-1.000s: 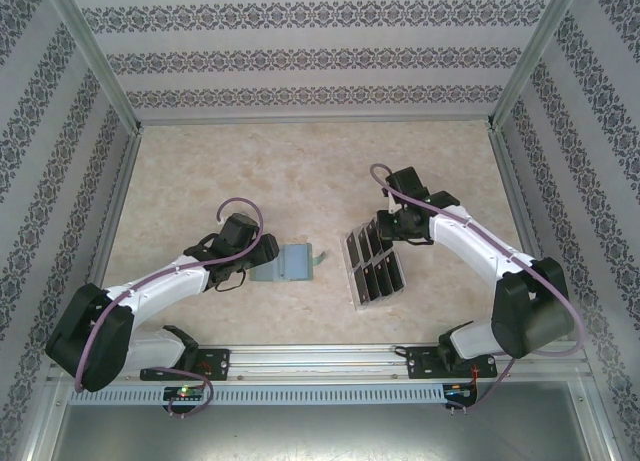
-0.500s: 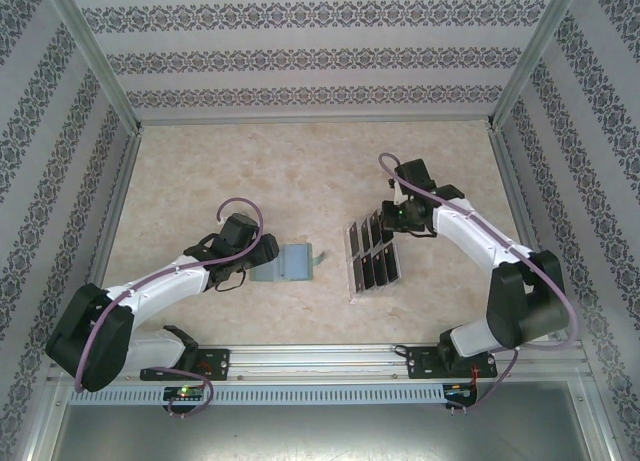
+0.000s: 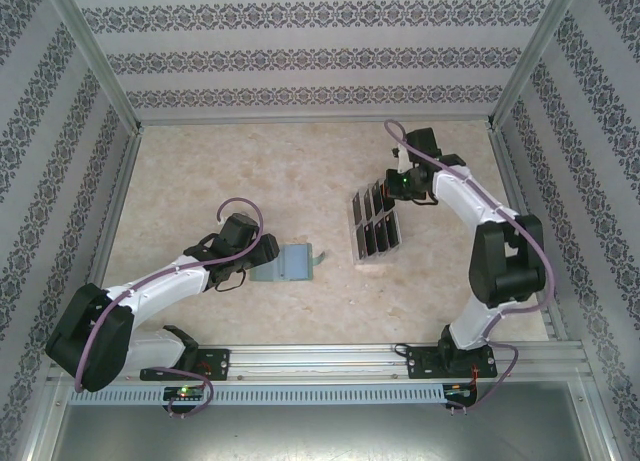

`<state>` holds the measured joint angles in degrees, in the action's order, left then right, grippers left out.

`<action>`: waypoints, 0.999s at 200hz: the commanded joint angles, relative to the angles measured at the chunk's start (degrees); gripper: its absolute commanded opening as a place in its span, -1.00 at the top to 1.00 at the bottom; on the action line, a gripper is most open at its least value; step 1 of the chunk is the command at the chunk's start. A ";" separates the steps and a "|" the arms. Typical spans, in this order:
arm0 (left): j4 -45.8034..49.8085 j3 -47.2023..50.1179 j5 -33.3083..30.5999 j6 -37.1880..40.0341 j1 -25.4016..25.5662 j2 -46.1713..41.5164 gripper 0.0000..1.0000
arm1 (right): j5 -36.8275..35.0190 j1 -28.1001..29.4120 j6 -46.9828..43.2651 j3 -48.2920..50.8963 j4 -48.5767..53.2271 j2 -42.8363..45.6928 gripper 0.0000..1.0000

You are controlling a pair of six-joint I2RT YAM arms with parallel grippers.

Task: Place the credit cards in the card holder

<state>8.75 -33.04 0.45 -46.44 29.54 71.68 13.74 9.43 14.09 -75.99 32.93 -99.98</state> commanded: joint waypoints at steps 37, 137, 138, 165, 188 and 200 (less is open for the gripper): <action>2.26 -1.17 0.06 0.63 -0.27 -0.17 -0.47 | 3.22 -3.39 -3.81 -10.45 -0.78 -9.92 0.91; 1.21 -1.91 0.00 0.77 -0.26 0.73 -0.47 | 0.87 0.06 0.38 -8.14 2.78 4.12 0.13; 1.15 -1.88 0.04 0.80 -0.22 0.74 -0.47 | 0.82 0.24 0.40 -8.00 2.81 4.33 0.13; 1.03 -2.18 0.09 0.96 -0.24 1.13 -0.47 | -2.35 5.08 2.15 -4.18 4.63 8.38 0.13; 0.97 -2.31 0.23 1.16 -0.22 1.18 -0.47 | -5.82 9.80 4.49 -0.28 5.52 10.23 0.15; 0.96 -2.34 0.21 1.22 -0.27 1.20 -0.47 | -7.84 12.15 5.88 1.72 5.88 10.52 0.16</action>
<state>9.41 -34.11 0.47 -46.41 29.54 72.38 11.46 18.24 16.27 -78.46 35.18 -89.67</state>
